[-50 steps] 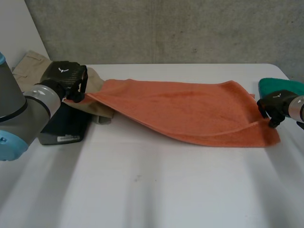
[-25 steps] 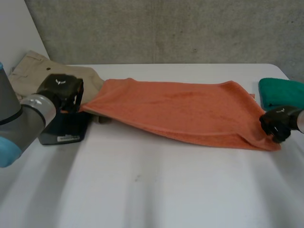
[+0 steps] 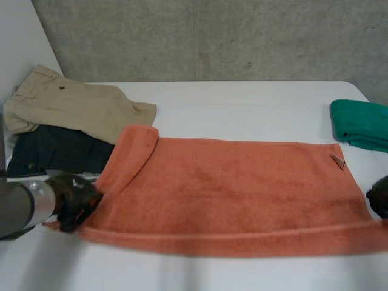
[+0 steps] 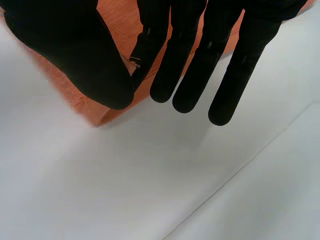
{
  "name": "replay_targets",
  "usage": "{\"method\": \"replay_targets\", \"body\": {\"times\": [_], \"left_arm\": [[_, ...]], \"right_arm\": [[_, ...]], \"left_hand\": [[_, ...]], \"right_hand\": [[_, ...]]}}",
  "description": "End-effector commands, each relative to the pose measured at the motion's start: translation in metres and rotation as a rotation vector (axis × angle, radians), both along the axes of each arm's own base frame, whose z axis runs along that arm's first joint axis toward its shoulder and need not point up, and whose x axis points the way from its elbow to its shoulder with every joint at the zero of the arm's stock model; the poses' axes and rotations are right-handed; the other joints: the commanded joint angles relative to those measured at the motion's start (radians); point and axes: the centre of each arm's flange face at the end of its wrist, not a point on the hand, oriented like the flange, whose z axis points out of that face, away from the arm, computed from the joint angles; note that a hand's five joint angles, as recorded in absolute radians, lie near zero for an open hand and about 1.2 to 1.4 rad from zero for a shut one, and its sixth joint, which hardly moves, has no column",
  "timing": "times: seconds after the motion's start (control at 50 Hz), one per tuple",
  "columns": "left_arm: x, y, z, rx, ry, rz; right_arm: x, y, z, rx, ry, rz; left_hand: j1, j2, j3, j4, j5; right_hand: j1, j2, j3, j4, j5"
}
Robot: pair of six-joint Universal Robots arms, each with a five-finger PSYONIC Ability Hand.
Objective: Fold the laundry.
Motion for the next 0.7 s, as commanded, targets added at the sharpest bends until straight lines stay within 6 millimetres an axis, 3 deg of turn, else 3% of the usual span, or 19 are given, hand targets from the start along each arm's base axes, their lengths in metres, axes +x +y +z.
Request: {"method": "replay_targets", "body": {"times": [0.02, 0.22, 0.36, 0.46, 0.48, 0.5, 0.52, 0.62, 0.7], "left_arm": [[-0.036, -0.044, 0.02, -0.232, 0.129, 0.026], [-0.076, -0.118, 0.043, -0.518, 0.258, 0.093], [-0.095, -0.159, 0.026, -0.598, 0.253, 0.102], [-0.11, -0.167, 0.009, -0.588, 0.261, 0.079], [-0.114, -0.166, 0.007, -0.586, 0.266, 0.066], [-0.118, -0.166, 0.004, -0.584, 0.273, 0.054], [-0.126, -0.164, 0.002, -0.584, 0.29, 0.027], [-0.137, -0.166, 0.015, -0.661, 0.366, -0.012], [-0.134, -0.162, 0.031, -0.688, 0.409, 0.004]], "right_arm": [[0.012, -0.039, 0.009, -0.264, -0.142, -0.106], [0.03, -0.091, 0.02, -0.595, -0.28, -0.176], [0.039, -0.123, 0.013, -0.737, -0.265, -0.216], [0.05, -0.14, -0.001, -0.771, -0.256, -0.214], [0.051, -0.142, -0.004, -0.773, -0.254, -0.213], [0.053, -0.145, -0.008, -0.773, -0.254, -0.211], [0.057, -0.149, -0.014, -0.771, -0.246, -0.218], [0.054, -0.15, -0.017, -0.749, -0.21, -0.311], [0.056, -0.131, -0.004, -0.65, -0.257, -0.322]], "left_hand": [[0.236, 0.199, 0.206, 0.201, 0.222], [0.236, 0.199, 0.206, 0.201, 0.222], [0.236, 0.199, 0.206, 0.201, 0.222], [0.236, 0.199, 0.206, 0.201, 0.222], [0.132, 0.095, 0.102, 0.097, 0.118], [-0.242, -0.278, -0.271, -0.276, -0.255], [-0.986, -1.022, -1.015, -1.02, -0.999], [-0.986, -1.022, -1.015, -1.02, -0.999], [-0.986, -1.022, -1.015, -1.02, -0.999]], "right_hand": [[0.258, 0.219, 0.207, 0.2, 0.222], [0.258, 0.219, 0.207, 0.2, 0.222], [0.258, 0.219, 0.207, 0.2, 0.222], [0.258, 0.219, 0.207, 0.2, 0.222], [0.086, 0.047, 0.035, 0.028, 0.05], [-0.363, -0.402, -0.414, -0.421, -0.399], [-0.963, -1.003, -1.014, -1.022, -1.0], [-0.963, -1.003, -1.014, -1.022, -1.0], [-0.963, -1.003, -1.014, -1.022, -1.0]]}}
